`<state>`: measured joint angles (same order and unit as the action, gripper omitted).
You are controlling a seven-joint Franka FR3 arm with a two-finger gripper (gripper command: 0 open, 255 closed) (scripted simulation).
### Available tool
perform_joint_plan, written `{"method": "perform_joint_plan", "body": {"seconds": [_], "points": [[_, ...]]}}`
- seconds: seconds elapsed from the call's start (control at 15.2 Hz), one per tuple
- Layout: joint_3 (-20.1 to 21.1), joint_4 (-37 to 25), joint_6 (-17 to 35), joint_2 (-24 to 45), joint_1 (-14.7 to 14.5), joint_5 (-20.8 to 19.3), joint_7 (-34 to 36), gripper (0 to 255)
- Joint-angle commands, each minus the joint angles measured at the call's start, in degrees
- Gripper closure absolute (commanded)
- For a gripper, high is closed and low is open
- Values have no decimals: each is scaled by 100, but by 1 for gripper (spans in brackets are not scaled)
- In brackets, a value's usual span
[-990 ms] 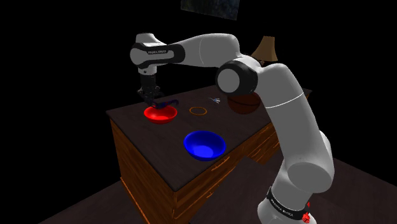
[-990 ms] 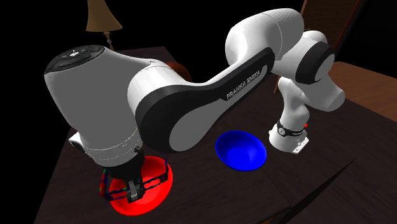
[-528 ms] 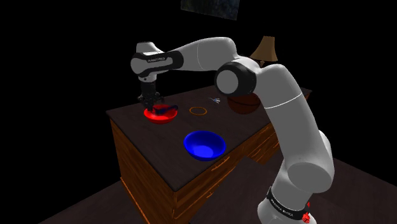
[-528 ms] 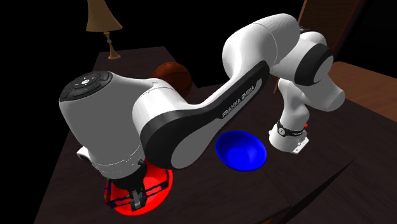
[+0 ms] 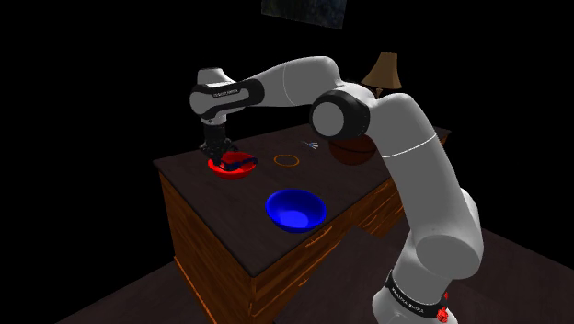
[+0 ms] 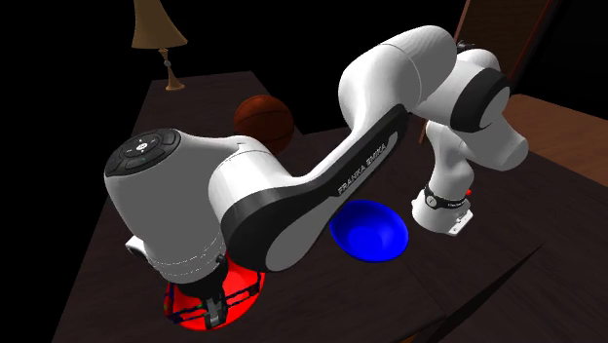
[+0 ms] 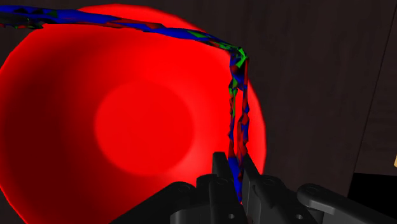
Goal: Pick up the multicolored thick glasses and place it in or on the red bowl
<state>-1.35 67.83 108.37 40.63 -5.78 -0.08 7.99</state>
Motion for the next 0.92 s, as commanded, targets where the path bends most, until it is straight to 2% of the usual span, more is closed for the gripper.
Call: {"method": "perform_joint_plan", "body": {"seconds": [0.0, 0.13, 0.2, 0.53, 0.79, 0.86], "points": [[-1, 2, 4, 2, 0, 0, 0, 255], [-1, 2, 4, 2, 1, 0, 0, 255], [-1, 5, 5, 0, 0, 0, 0, 0], [0, 3, 4, 1, 0, 0, 0, 0], [-1, -609, -679, -69, -2, -1, 0, 0], [-1, -609, -679, -69, -2, -1, 0, 0]]}}
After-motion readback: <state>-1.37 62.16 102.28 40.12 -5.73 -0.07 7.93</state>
